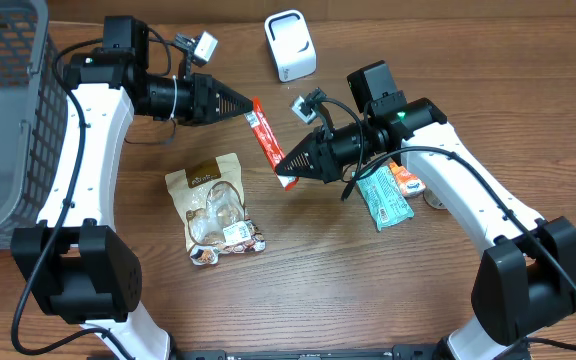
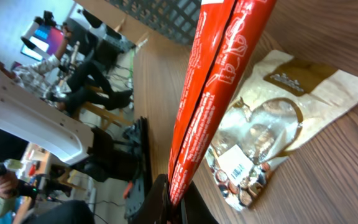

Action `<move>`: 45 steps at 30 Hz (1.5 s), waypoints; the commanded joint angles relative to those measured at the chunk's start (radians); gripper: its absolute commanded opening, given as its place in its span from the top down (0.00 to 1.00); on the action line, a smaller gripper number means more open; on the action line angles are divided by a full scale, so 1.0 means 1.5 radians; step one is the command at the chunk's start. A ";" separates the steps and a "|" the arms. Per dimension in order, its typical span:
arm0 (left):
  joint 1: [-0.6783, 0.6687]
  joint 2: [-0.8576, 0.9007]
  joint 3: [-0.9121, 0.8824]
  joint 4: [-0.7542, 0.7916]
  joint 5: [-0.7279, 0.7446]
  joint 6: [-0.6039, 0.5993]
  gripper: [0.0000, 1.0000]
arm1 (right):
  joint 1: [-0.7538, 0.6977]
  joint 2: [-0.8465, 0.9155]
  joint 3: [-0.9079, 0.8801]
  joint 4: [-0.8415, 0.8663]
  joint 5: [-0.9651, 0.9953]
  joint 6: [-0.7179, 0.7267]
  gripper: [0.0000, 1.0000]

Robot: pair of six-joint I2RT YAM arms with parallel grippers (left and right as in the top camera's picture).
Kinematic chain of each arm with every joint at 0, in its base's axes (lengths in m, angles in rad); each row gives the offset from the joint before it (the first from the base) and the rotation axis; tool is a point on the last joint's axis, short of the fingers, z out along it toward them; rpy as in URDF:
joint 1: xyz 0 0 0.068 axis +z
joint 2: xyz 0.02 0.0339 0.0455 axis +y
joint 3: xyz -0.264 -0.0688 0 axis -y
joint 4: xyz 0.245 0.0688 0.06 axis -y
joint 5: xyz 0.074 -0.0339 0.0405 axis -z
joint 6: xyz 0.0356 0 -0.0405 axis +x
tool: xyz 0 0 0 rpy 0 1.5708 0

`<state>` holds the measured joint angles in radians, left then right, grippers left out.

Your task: Scan the item barcode

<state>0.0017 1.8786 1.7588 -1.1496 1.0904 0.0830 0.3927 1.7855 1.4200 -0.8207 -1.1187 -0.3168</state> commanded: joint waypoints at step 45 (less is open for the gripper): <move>0.004 -0.002 0.011 0.047 -0.749 -0.170 0.00 | 0.055 0.152 0.130 0.579 1.151 -0.570 0.96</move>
<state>0.0025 1.8786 1.7588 -1.0832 -0.0238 -0.1585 0.4702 1.9121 1.5997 -0.0383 0.5171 -1.0367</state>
